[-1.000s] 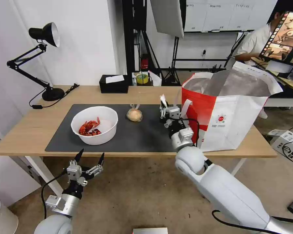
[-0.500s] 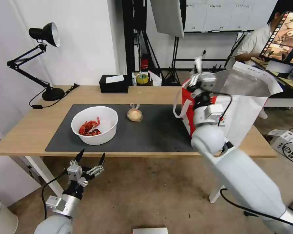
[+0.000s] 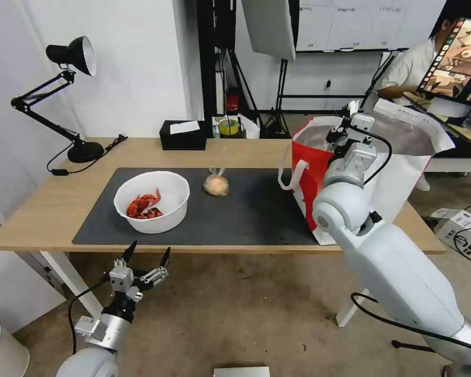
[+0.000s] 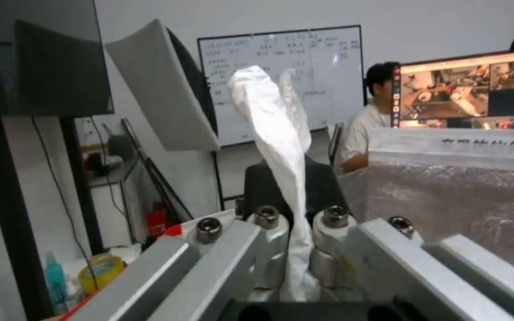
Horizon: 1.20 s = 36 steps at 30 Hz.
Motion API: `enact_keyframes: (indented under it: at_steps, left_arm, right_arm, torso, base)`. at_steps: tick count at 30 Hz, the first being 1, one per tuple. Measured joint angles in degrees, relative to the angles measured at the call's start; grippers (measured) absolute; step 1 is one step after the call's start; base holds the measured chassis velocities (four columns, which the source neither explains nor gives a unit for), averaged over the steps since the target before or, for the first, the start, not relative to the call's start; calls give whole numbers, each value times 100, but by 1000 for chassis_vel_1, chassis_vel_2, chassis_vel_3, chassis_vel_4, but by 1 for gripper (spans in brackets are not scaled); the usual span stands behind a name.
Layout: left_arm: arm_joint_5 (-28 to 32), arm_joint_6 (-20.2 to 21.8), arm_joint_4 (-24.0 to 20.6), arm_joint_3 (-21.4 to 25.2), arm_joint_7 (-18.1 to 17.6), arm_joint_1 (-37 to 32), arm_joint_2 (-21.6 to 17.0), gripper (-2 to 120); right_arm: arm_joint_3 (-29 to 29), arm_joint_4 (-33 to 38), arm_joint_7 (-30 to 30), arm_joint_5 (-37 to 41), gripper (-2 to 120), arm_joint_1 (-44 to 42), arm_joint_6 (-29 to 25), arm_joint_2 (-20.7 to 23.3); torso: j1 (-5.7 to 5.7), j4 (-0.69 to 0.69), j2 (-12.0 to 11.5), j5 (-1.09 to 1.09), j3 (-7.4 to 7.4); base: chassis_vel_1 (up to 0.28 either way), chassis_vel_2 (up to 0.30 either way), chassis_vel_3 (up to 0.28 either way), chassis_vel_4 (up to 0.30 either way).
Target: Pick up the trash from the table and place it into the takeout bag.
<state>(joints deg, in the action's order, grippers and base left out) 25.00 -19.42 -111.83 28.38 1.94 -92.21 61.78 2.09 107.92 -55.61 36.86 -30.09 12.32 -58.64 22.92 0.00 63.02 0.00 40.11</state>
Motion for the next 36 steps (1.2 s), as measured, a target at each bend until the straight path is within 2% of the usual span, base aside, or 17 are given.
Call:
enact_keyframes:
  at_steps: [4,6,7,10,11,14,15,18,19,21,24,27,28,30,36]
  left_arm:
    - [1,2,-1,4,0,-2,0,100]
    - [1,6,-45,5,0,-33,-8,100]
    - [1,6,-45,5,0,-33,-8,100]
    - [7,14,-56,4,0,-24,-40,100]
    - [7,14,-56,4,0,-24,-40,100]
    - [29,16,-53,17,0,-18,-65,100]
    - [29,16,-53,17,0,-18,-65,100]
    - [37,17,-62,34,0,-26,-73,100]
    - [37,17,-62,34,0,-26,-73,100]
    - [39,18,-77,39,0,-31,-73,100]
    - [40,18,-87,45,0,-32,-74,100]
    - [42,20,-108,78,0,-35,-91,100]
    - [42,20,-108,78,0,-35,-91,100]
    - [57,20,-127,120,0,-35,-112,100]
    - [76,62,-170,156,-1,-76,-108,100]
  right_arm:
    - [-9,5,22,113,3,-4,-1,-4]
    - [-41,-17,57,139,16,-41,-15,-2]
    - [-41,-17,57,139,16,-41,-15,-2]
    - [-59,10,82,152,31,-75,-21,-2]
    - [-59,10,82,152,31,-75,-21,-2]
    - [-68,38,102,191,44,-75,-28,9]
    - [-68,38,102,191,44,-75,-28,9]
    - [-78,80,133,221,59,-69,-34,33]
    - [-78,80,133,221,59,-69,-34,33]
    - [-91,132,185,260,69,-65,-42,61]
    - [-96,180,238,280,76,-59,-48,96]
    - [-78,270,337,283,91,-49,-46,244]
    - [-78,270,337,283,91,-49,-46,244]
    - [-73,340,538,284,99,-57,-75,355]
    - [-41,512,937,283,100,-88,-219,465]
  torso:
    - [0,0,0,0,0]
    - [0,0,0,0,0]
    - [0,0,0,0,0]
    - [0,0,0,0,0]
    - [0,0,0,0,0]
    - [0,0,0,0,0]
    - [0,0,0,0,0]
    - [0,0,0,0,0]
    - [0,0,0,0,0]
    - [0,0,0,0,0]
    - [0,0,0,0,0]
    - [0,0,0,0,0]
    - [0,0,0,0,0]
    - [0,-1,0,0,0]
    - [0,-1,0,1,0]
  base:
    - [0,0,0,0]
    - [0,0,0,0]
    - [0,0,0,0]
    - [0,0,0,0]
    - [0,0,0,0]
    - [0,0,0,0]
    - [0,0,0,0]
    - [0,0,0,0]
    - [0,0,0,0]
    - [0,0,0,0]
    - [0,0,0,0]
    - [0,0,0,0]
    - [0,0,0,0]
    - [0,0,0,0]
    - [0,0,0,0]
